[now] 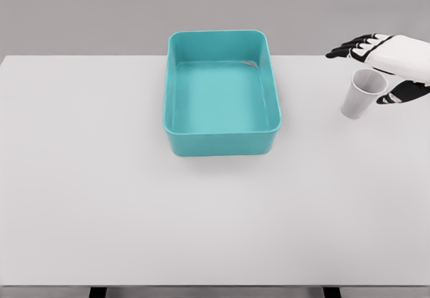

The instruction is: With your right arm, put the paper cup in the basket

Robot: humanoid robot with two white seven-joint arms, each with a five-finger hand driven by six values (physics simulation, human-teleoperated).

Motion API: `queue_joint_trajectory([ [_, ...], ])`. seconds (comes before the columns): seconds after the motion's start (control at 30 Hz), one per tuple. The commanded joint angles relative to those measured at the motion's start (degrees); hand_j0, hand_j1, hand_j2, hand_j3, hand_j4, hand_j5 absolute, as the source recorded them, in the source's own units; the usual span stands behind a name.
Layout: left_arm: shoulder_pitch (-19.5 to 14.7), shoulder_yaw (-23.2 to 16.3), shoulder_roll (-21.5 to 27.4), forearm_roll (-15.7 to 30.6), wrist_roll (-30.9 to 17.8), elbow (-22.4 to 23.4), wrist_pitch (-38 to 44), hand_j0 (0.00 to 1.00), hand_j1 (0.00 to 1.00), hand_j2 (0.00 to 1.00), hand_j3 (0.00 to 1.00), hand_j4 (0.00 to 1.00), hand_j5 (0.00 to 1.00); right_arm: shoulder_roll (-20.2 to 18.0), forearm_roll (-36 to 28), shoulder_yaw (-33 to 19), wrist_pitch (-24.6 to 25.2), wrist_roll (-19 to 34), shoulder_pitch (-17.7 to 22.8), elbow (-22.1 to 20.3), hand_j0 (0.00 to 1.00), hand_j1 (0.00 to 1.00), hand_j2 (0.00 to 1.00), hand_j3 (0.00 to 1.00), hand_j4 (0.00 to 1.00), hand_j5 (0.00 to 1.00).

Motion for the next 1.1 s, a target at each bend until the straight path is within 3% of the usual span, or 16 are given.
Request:
queue_joint_trajectory([
  [0.0,0.00,0.00,0.01,-0.01,0.00,0.00,0.00,1.00,1.00,1.00,1.00,1.00,1.00,-0.09,-0.18,-0.04,-0.43,1.06,0.00,-0.12,1.00,1.00,1.00,1.00,1.00,1.00],
  [0.13,0.00,0.00,0.01,-0.01,0.00,0.00,0.00,1.00,1.00,1.00,1.00,1.00,1.00,-0.09,-1.58,-1.62,-0.43,1.76,0.09,0.50,1.00,1.00,1.00,1.00,1.00,1.00],
  [0.2,0.00,0.00,0.01,-0.01,0.00,0.00,0.00,1.00,1.00,1.00,1.00,1.00,1.00,-0.09,-10.72,-2.59,-0.69,4.16,0.53,3.84,1.00,1.00,1.00,1.00,1.00,1.00],
  [0.27,0.00,0.00,0.01,-0.01,0.00,0.00,0.00,1.00,1.00,1.00,1.00,1.00,1.00,-0.09,-13.35,-4.26,-0.60,4.16,0.79,5.59,1.00,1.00,1.00,1.00,1.00,1.00],
  [0.3,0.00,0.00,0.01,-0.01,0.00,0.00,0.00,1.00,1.00,1.00,1.00,1.00,1.00,-0.09,-18.62,-4.53,-0.43,4.16,0.88,8.49,1.00,1.00,1.00,1.00,1.00,1.00],
  [0.33,0.00,0.00,0.01,-0.01,0.00,0.00,0.00,1.00,1.00,1.00,1.00,1.00,1.00,-0.09,-27.84,-4.44,0.10,4.16,0.97,12.62,1.00,1.00,1.00,1.00,1.00,1.00],
  [0.4,0.00,0.00,0.01,-0.01,0.00,0.00,0.00,1.00,1.00,1.00,1.00,1.00,1.00,0.00,-30.85,-4.35,0.27,4.16,1.76,18.33,1.00,1.00,1.00,1.00,1.00,1.00],
  [0.43,0.00,0.00,0.01,-0.01,0.00,0.00,0.00,1.00,1.00,1.00,1.00,1.00,1.00,1.05,-31.90,-4.26,0.19,4.16,1.76,22.64,1.00,1.00,1.00,1.00,1.00,1.00],
  [0.47,0.00,0.00,0.01,-0.01,0.00,0.00,0.00,1.00,1.00,1.00,1.00,1.00,1.00,4.47,-36.54,-4.62,0.10,4.16,1.67,29.04,1.00,1.00,1.00,1.00,1.00,1.00],
  [0.5,0.00,0.00,0.01,-0.01,0.00,0.00,0.00,1.00,1.00,1.00,1.00,1.00,1.00,5.09,-39.72,-4.44,0.01,4.16,1.76,33.62,1.00,1.00,1.00,1.00,1.00,1.00],
  [0.77,0.00,0.00,0.01,-0.01,0.00,0.00,0.00,1.00,1.00,1.00,1.00,1.00,1.00,8.26,-38.85,-1.10,-0.08,4.16,2.81,36.62,1.00,1.00,1.00,1.00,1.00,1.00],
  [0.87,0.00,0.00,0.01,-0.01,0.00,0.00,0.00,1.00,1.00,1.00,1.00,1.00,1.00,11.86,-38.41,-0.57,-0.60,4.16,3.25,40.40,1.00,1.00,1.00,1.00,1.00,1.00],
  [1.07,0.00,0.00,0.01,-0.01,0.00,0.00,0.00,1.00,1.00,1.00,1.00,1.00,1.00,12.56,-38.32,-0.48,-0.69,4.16,1.85,45.93,1.00,1.00,1.00,1.00,1.00,1.00],
])
